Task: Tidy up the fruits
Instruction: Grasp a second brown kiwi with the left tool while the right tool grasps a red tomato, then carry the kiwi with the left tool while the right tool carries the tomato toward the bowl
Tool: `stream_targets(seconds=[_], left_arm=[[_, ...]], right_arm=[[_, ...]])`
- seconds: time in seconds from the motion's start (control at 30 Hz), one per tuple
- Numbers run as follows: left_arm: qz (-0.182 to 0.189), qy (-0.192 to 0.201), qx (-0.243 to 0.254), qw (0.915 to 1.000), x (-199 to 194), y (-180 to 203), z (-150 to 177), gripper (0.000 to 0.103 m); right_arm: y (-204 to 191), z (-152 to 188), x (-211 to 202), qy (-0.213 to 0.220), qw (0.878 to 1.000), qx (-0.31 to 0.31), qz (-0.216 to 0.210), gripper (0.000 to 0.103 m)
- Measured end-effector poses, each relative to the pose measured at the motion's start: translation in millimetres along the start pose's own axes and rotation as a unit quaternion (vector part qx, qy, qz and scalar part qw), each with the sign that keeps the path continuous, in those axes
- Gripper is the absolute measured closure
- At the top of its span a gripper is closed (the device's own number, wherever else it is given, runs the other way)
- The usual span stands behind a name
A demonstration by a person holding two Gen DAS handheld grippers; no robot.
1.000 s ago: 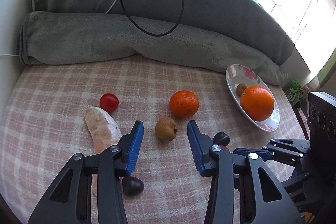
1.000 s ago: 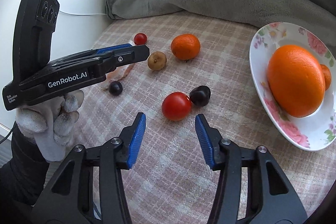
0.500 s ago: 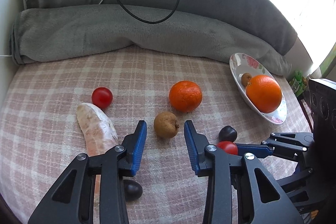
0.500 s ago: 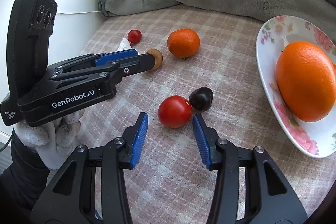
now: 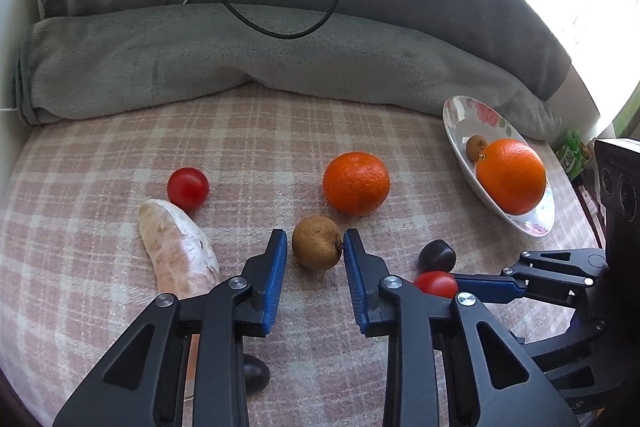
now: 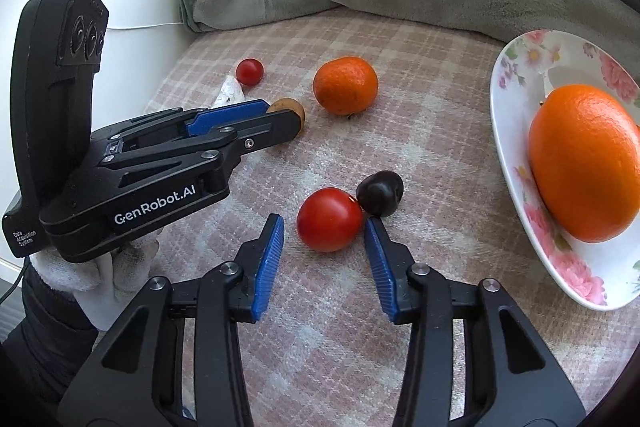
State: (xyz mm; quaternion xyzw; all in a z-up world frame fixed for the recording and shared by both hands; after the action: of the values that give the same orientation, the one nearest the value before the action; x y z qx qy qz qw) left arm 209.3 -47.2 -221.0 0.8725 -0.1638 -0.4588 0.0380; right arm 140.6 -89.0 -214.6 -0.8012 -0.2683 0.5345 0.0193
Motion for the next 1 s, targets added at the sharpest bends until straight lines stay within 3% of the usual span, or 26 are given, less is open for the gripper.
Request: stream_targets(seconds=[0.03,0.53,1.0], left_arm=[[0.003,0.0,-0.001,1.0,1.0,0.9,-0.4,0.078],[0.0,0.018,0.0,0.9998,-10.5,-4.7,3.9,0.079],[0.01,0.049,0.01,0.9987,-39.7,5.8,-7.1,0.079]], right_arm=[[0.6,-0.4,0.8,-0.001,1.0,0.001,0.0,0.069],[-5.4,3.5,-8.9,0.011,1.0,-0.018,-0.001,0.07],[10.1,4.4,-57.9,0.056,0.998,0.001,-0.01,0.07]])
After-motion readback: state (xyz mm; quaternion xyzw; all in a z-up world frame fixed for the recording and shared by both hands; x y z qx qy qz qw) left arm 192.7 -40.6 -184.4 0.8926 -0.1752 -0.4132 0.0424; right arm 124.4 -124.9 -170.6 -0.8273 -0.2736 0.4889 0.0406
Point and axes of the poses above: each gripper's, at about its wrist camera, not at the fingertips, and x roughly the way its jaws point, y to its right, z to its underside, the point moved 9 cm from there along x, roughly the way its jaws point, and after that the axes turned 1 degree about -z, right-handed, at the moved point
